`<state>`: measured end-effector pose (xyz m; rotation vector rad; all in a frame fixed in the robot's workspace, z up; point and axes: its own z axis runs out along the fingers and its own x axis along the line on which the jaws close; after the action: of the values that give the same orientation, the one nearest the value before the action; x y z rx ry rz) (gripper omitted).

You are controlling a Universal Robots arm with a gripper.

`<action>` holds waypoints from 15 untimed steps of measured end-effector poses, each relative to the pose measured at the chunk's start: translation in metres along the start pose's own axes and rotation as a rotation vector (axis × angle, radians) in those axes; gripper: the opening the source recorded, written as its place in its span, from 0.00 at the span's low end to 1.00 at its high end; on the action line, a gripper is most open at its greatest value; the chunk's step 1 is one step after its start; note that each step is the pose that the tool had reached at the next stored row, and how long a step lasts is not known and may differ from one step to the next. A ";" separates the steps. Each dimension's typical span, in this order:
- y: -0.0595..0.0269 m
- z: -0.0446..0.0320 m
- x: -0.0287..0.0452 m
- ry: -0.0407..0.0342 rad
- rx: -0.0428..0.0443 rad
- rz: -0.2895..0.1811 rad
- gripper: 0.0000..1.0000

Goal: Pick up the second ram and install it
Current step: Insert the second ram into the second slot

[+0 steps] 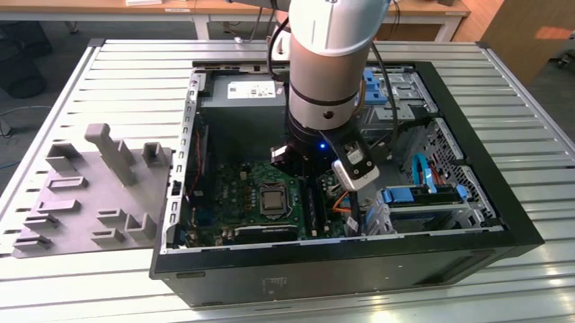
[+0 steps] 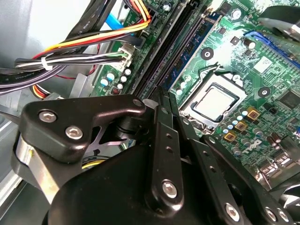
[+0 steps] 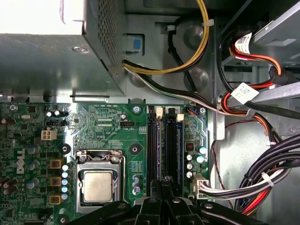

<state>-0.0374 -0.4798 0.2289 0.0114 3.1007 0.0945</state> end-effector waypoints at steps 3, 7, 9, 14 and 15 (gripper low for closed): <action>0.0005 0.0004 0.0000 -0.0001 -0.0017 0.000 0.11; 0.0005 0.0021 0.0001 -0.0001 -0.0028 0.000 0.11; 0.0004 0.0024 0.0001 0.0000 -0.0026 0.000 0.11; 0.0004 0.0036 0.0001 0.0000 -0.0027 0.000 0.11; 0.0004 0.0036 0.0001 0.0000 -0.0026 0.000 0.11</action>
<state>-0.0374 -0.4792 0.2253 0.0114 3.1006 0.0986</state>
